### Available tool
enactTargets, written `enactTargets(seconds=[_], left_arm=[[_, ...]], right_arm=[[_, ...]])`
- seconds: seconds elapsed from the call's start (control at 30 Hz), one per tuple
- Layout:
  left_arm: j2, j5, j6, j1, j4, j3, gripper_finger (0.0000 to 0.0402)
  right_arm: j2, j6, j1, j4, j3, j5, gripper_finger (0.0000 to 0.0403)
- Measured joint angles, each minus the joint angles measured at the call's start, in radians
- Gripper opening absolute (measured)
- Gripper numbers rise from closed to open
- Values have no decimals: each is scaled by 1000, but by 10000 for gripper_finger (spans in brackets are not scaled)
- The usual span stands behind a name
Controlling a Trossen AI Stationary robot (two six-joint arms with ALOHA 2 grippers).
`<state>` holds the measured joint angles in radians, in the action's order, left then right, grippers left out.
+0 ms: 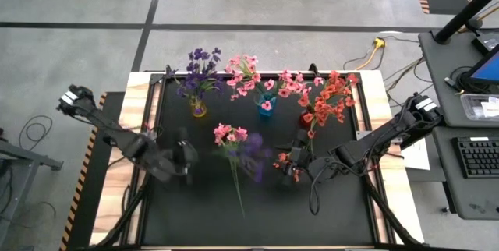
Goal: Sort flowers into vase by color
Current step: Put the purple flower into the yellow vase
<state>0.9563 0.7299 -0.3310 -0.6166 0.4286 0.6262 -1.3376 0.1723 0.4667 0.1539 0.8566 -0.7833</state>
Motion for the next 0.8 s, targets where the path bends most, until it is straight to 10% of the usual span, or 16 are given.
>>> enactTargets(seconds=[0.17, 0.37, 0.8], left_arm=[[-141, 238, 276, 58, -574, -133, 0], [-181, 163, 722, 190, -1314, -271, 0], [-186, -355, 470, 840, -1397, -321, 0]], right_arm=[[0, -34, -18, 23, 0, -4, 183], [35, -100, -96, 115, 0, 10, 183], [93, -213, -150, 103, 0, 50, 183]])
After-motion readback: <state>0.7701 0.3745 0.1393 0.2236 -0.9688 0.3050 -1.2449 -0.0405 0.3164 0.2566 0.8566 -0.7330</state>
